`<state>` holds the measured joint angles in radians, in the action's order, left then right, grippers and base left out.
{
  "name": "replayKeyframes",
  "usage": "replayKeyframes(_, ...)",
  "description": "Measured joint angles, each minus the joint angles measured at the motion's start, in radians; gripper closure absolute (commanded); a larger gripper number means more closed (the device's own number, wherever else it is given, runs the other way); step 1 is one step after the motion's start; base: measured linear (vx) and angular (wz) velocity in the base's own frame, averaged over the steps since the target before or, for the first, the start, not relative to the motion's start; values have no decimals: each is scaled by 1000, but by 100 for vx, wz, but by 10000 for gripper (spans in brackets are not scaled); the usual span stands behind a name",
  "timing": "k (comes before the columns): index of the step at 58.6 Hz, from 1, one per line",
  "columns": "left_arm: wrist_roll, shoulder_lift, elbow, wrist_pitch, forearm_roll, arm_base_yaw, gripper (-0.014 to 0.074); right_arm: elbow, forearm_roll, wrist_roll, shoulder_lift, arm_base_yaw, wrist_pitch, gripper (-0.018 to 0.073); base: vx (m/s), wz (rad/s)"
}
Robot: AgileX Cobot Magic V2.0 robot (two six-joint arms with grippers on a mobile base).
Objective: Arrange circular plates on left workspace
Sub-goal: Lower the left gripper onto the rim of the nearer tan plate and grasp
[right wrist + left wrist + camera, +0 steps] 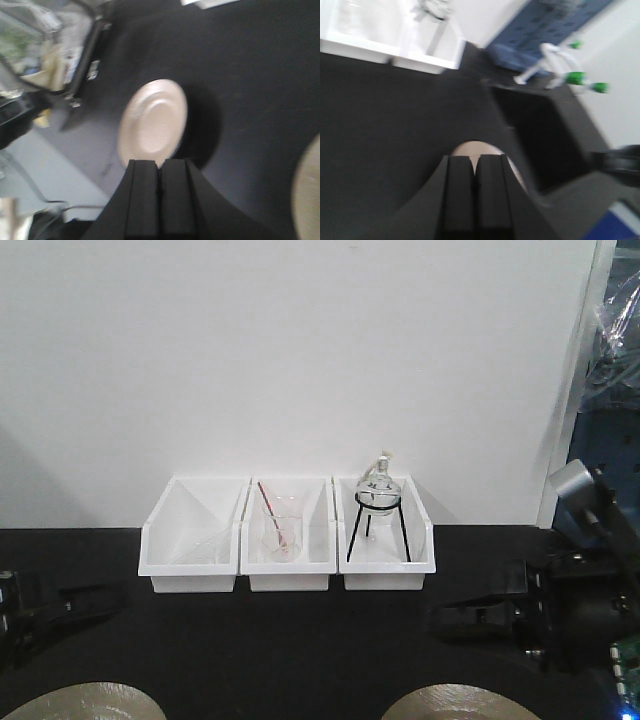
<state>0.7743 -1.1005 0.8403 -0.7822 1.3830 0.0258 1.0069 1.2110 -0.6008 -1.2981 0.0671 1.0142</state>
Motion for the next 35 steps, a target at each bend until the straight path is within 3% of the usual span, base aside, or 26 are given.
replayKeyframes(7, 35, -52, 0, -27, 83, 0, 594, 1, 78, -74, -38, 0, 11, 557, 0, 0)
replayKeyframes(27, 41, -77, 0, -34, 62, 0, 587, 6, 91, -97, -39, 0, 14, 557, 0, 0)
replayKeyframes(35, 82, -77, 0, -34, 59, 0, 523, 6, 91, -97, -39, 0, 12, 542, 0, 0)
